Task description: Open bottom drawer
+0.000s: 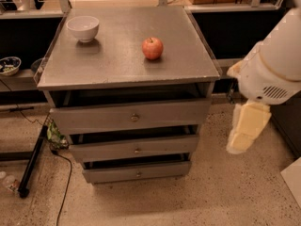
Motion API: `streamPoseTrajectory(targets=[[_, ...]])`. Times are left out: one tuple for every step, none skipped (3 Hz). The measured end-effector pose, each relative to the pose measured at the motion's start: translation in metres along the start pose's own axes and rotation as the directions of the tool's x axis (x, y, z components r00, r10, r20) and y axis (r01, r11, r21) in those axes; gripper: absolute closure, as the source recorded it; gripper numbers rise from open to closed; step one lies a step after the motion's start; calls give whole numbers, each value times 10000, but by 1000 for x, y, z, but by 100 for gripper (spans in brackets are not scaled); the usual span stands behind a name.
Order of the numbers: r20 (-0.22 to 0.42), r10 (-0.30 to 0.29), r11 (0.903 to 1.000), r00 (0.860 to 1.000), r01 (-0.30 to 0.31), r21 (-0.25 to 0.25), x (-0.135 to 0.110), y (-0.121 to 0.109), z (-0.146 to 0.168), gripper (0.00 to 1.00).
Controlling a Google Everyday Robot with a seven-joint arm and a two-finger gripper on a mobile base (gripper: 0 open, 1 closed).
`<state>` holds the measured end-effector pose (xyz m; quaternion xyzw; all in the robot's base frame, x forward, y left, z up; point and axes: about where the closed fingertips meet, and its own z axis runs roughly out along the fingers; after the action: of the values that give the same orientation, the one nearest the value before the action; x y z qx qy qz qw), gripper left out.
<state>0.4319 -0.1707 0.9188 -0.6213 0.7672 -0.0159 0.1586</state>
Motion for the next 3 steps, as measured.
streamPoseTrajectory(targets=[[77,-78,9980,9999,82,-627,-6,10,29,0],[77,-77,9980,9999,82,-627,-6,10,29,0],[165,64,9975,9998,-52,-707,-9,20,57,0]])
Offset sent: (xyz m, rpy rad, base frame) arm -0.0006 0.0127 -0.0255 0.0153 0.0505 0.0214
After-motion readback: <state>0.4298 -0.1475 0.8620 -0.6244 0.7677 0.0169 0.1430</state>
